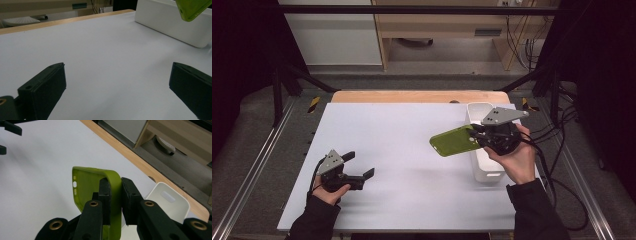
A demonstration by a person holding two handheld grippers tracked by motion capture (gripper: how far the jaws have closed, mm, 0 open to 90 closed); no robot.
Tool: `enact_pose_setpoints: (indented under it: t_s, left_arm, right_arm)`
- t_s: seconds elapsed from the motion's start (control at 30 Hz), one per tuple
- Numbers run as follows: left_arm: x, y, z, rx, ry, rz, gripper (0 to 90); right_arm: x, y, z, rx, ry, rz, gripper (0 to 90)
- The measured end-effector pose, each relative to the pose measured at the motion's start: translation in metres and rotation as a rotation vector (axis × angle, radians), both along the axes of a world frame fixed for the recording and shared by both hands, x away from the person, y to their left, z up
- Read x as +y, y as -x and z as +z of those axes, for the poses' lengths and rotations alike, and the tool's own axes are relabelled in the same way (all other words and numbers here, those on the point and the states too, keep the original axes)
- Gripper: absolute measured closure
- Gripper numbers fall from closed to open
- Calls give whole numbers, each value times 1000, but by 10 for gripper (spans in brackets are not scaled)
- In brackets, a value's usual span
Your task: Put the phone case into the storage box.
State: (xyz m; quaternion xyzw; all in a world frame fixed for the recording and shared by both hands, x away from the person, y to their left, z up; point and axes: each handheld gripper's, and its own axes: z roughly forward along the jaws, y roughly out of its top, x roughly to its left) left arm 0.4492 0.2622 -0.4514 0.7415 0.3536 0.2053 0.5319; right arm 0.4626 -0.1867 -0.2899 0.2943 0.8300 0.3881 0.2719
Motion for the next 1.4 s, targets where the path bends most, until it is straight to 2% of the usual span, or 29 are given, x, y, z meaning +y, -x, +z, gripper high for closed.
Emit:
enact_pose_setpoints:
  t_s: [0.1,0.5,0.87,1.13,1.4]
  left_arm:
    - [1,0,0,-1,1,3,8]
    - [4,-1,-2,-2,-4,13,8]
    - [4,-1,-2,-2,-8,11,8]
    - [4,-1,-2,-3,-11,11,9]
    - [4,-1,-3,-1,-13,10,9]
  right_arm:
    - [2,-1,4,-7,27,-4,797]
    - [0,-10,26,-34,83,-24,797]
    - [-3,-16,35,-67,127,-29,796]
    - [-6,-22,43,-72,149,-62,795]
    - [-10,-24,50,-68,170,-71,795]
